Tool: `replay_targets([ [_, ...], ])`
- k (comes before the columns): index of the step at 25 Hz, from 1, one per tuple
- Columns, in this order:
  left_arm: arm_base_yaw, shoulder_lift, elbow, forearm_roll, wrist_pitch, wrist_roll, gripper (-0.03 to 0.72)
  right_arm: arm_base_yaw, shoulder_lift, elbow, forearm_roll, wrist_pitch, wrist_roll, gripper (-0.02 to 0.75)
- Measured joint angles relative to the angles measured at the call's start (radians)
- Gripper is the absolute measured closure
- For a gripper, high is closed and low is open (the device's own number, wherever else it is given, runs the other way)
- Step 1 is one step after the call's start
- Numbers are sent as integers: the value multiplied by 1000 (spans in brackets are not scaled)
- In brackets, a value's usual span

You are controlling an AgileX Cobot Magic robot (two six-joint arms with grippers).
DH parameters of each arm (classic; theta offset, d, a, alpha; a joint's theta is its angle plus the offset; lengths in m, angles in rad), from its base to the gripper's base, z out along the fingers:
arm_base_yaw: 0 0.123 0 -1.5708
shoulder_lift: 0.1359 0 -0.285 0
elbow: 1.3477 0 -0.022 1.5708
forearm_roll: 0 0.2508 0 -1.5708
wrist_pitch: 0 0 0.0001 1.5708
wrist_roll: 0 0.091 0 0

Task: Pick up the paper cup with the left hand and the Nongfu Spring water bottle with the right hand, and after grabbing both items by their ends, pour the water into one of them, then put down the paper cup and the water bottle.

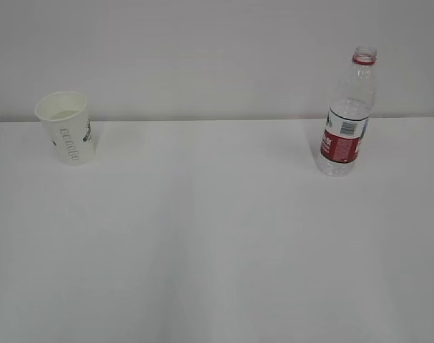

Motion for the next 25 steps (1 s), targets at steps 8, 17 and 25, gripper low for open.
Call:
replay_targets([
  [8, 0, 0, 0, 0, 5, 0, 185, 0, 0, 0, 0, 0, 0, 148],
  [17, 0, 0, 0, 0, 6, 0, 185, 0, 0, 0, 0, 0, 0, 148],
  [25, 0, 0, 0, 0, 7, 0, 193, 0, 0, 0, 0, 0, 0, 148],
])
